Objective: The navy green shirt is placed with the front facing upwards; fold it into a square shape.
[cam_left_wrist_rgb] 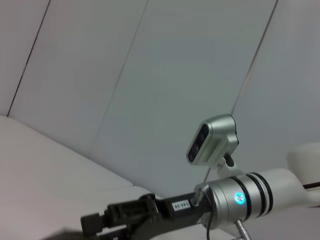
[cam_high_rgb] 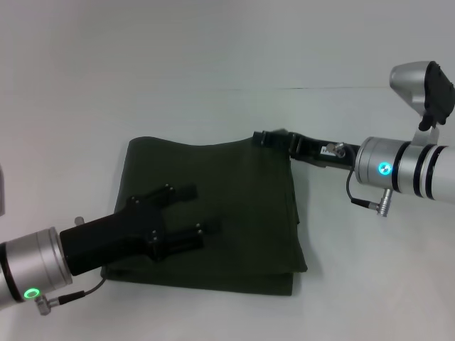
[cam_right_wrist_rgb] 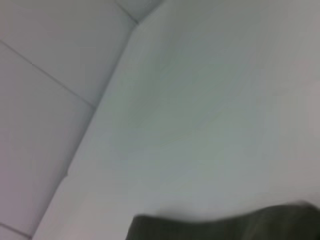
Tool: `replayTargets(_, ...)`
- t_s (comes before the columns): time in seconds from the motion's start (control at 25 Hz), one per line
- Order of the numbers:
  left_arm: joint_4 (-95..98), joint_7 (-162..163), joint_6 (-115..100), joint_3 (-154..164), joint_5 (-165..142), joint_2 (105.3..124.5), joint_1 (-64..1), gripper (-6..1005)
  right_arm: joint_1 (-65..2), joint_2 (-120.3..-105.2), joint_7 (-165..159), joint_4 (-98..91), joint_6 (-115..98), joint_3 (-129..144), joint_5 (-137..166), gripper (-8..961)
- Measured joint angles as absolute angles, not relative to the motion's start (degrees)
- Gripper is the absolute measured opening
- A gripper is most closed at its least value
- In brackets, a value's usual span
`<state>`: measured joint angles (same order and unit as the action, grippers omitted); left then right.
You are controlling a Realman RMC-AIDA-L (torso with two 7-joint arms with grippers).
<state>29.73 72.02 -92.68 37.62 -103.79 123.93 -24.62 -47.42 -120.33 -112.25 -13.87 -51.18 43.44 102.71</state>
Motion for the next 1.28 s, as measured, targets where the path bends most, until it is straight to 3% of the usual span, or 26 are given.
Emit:
replayTargets(0.32, 29.3, 71.7, -91.3, 37.6, -103.7, 123.93, -24.8, 888, -47.4, -120.50, -101.5, -11.1, -47.6, 43.2, 93.9, 789)
replayTargets(0.6, 29.0, 72.2, -89.2, 37.6, -102.2, 123.93, -24.7, 886, -43.0, -120.06, -94.9, -12.2, -48.9, 43.2, 85.6, 790)
replayTargets(0.84, 28.5, 76.6, -83.8, 37.6, -100.2, 123.85, -25.6, 887, -39.6, -118.44, -97.4, -17.2, -58.1, 43.6, 88.7, 790)
replayTargets(1.28, 30.2, 88.2, -67.3, 37.6, -100.0, 123.78, -29.2, 860, -36.7, -113.40, -106.6, -23.3, -77.8, 43.5, 101.2, 790)
